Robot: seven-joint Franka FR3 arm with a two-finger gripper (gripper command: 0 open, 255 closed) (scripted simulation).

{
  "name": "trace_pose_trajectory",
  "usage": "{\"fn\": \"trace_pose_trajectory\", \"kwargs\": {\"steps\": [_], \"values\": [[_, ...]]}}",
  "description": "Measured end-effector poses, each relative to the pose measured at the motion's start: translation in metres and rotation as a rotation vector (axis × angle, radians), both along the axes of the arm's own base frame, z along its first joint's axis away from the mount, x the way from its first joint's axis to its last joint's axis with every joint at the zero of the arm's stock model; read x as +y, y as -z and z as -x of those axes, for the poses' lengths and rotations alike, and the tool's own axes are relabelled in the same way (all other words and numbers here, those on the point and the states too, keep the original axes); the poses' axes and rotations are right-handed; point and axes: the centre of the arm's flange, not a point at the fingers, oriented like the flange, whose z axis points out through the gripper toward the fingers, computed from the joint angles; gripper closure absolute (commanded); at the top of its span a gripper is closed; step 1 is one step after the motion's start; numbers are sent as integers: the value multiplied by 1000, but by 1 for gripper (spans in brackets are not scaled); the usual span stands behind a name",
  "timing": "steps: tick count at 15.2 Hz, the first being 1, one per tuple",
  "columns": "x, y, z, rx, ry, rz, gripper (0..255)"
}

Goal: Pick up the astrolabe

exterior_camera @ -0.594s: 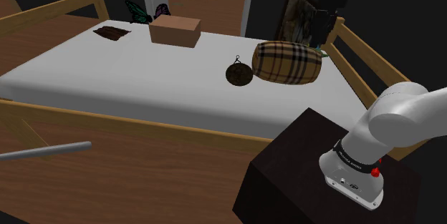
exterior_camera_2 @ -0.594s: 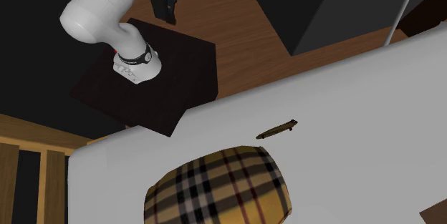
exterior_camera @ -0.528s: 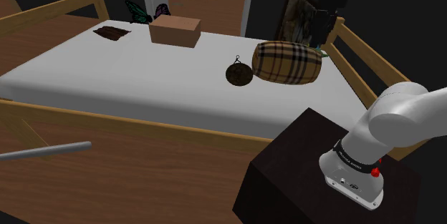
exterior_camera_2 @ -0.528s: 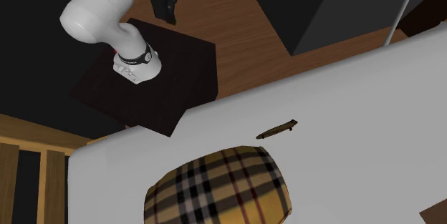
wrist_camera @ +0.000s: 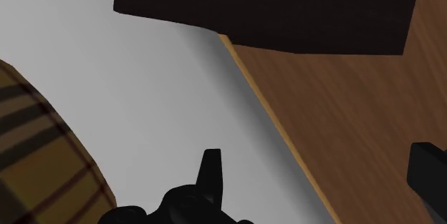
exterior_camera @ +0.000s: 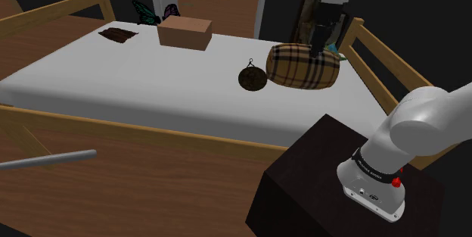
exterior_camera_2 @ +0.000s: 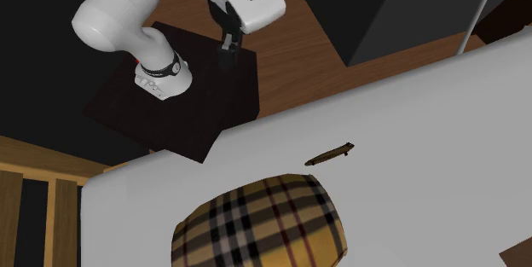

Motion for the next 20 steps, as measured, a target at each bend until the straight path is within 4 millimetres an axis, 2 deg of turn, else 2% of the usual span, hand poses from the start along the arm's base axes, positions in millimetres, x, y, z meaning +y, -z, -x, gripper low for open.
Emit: {"fn": "trace_pose_trajectory", "kwargs": {"steps": [6, 10, 20], "values": [[-20, 51, -50, -38, -110, 9, 0], [-36, 75, -88, -66, -183, 15, 0], [-49, 150, -190, -131, -368, 31, 0]]}}
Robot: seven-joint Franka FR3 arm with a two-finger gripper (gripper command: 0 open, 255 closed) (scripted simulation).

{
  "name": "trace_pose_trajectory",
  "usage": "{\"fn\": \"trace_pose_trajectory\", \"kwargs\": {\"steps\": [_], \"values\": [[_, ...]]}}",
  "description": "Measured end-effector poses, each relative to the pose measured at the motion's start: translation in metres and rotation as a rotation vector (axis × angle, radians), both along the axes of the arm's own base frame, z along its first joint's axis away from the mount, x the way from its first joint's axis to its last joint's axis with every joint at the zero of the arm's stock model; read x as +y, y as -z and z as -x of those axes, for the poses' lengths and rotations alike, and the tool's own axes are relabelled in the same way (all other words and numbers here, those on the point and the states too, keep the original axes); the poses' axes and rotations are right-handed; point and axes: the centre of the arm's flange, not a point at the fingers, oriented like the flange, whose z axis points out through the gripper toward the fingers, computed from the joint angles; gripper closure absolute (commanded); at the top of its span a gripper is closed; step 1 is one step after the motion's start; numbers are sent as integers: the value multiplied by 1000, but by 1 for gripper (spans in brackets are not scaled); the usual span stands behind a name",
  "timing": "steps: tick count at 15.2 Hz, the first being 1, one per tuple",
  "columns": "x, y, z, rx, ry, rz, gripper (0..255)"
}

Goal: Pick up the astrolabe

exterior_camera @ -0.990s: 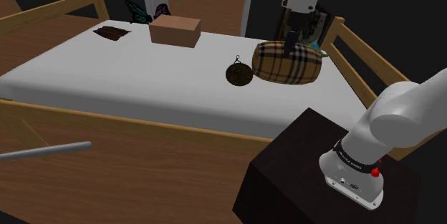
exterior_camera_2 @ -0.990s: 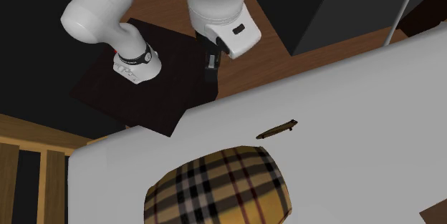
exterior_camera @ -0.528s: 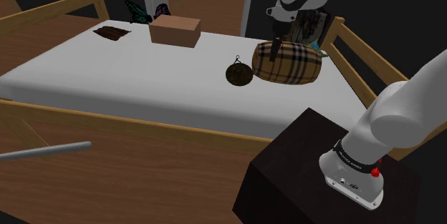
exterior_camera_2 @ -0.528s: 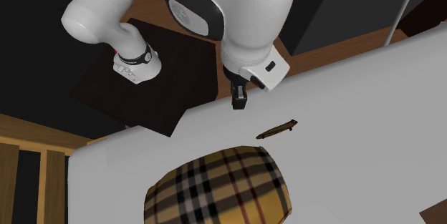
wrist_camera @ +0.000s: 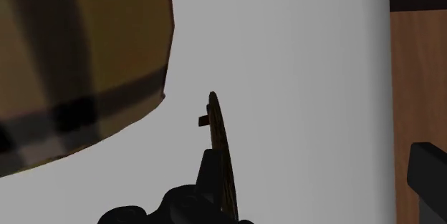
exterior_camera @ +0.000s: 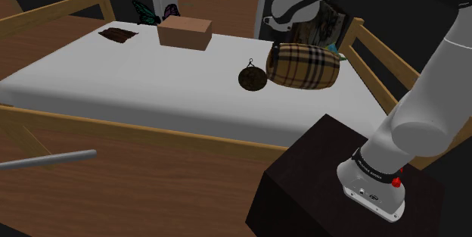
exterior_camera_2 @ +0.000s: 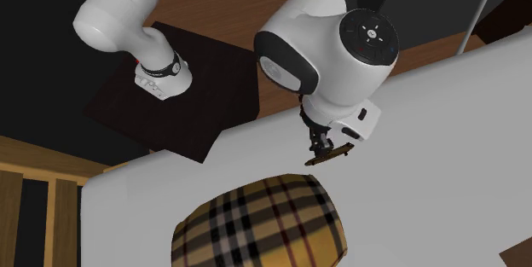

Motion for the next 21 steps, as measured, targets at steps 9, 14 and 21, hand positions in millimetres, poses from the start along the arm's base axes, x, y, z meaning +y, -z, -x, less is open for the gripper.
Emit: {"fn": "trace_pose_trajectory", "kwargs": {"steps": [9, 14, 21], "values": [[-3, 55, -72, -45, -127, 11, 0], [-2, 80, -74, -46, -129, 11, 0], [-3, 85, -74, -47, -129, 11, 255]]}}
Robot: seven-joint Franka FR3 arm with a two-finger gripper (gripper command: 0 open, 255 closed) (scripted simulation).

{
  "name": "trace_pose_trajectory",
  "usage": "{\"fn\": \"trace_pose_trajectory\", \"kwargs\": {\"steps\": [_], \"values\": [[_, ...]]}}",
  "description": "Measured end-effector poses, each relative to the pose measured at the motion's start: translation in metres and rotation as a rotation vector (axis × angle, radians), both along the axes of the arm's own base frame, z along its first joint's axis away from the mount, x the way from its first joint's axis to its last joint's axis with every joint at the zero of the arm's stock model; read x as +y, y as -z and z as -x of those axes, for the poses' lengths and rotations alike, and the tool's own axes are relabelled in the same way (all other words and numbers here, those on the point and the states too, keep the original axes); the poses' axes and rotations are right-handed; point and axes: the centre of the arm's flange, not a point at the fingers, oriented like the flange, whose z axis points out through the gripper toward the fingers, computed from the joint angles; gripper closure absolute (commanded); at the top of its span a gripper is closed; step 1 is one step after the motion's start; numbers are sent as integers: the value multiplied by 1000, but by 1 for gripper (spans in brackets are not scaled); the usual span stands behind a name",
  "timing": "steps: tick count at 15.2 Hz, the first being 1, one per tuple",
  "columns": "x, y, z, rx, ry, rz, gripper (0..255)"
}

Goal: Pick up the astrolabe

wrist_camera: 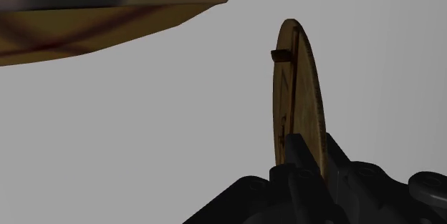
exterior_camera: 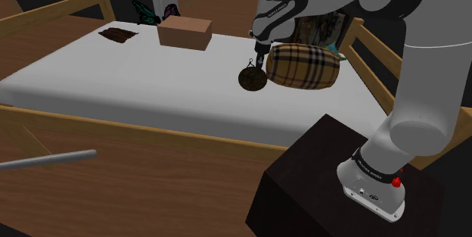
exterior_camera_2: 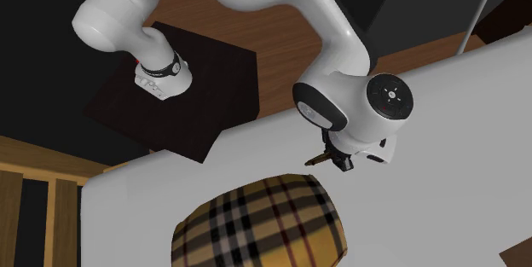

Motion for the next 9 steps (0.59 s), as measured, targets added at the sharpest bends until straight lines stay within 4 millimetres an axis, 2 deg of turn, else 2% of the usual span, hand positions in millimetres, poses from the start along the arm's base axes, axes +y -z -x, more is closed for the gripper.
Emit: {"fn": "trace_pose_trajectory", "kwargs": {"steps": [5, 9], "values": [[0, 0, 0, 0, 0, 0, 255], [0, -15, 0, 0, 0, 0, 255]]}}
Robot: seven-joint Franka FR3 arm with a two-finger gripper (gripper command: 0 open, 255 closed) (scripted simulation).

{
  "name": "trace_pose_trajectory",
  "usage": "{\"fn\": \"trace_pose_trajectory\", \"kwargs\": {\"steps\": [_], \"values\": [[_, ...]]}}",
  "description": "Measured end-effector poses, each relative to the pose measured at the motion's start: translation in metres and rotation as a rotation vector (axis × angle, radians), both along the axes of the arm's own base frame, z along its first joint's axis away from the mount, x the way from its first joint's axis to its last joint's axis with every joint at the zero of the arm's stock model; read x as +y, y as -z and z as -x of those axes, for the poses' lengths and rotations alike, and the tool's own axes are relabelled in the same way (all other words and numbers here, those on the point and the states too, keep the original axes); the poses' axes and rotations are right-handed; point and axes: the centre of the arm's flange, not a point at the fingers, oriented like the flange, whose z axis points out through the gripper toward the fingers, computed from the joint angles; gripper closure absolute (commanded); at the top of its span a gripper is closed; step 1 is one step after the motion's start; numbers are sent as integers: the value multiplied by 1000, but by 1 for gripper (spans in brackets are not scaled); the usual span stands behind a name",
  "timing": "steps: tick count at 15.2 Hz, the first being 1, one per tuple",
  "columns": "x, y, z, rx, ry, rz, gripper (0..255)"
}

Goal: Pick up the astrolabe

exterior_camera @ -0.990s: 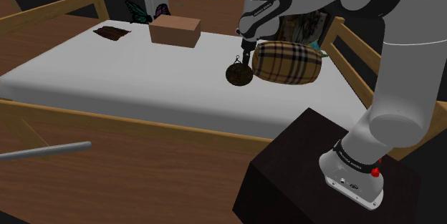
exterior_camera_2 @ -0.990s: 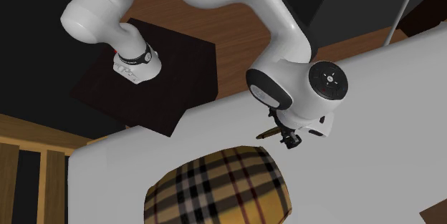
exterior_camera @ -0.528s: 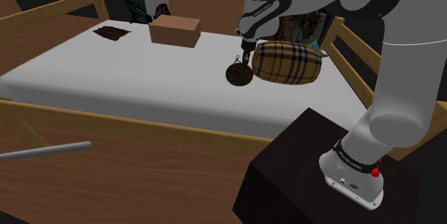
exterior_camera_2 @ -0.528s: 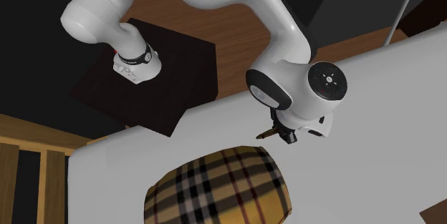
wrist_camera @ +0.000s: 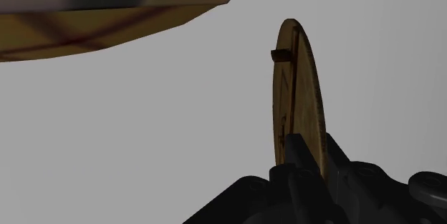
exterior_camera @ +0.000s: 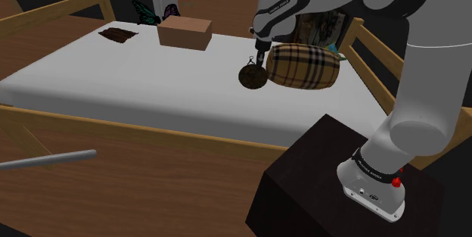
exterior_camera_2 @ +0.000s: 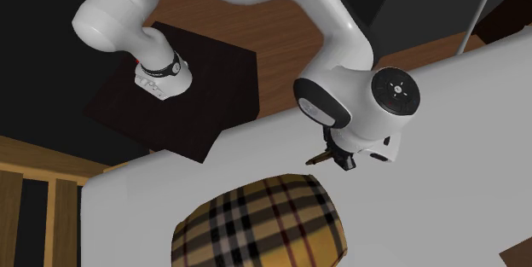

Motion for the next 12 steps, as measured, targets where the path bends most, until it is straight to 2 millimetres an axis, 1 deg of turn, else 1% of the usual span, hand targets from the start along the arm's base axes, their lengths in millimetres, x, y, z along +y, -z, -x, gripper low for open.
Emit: {"fn": "trace_pose_trajectory", "kwargs": {"steps": [12], "values": [[0, -62, -1, 0, 0, 0, 255]]}}
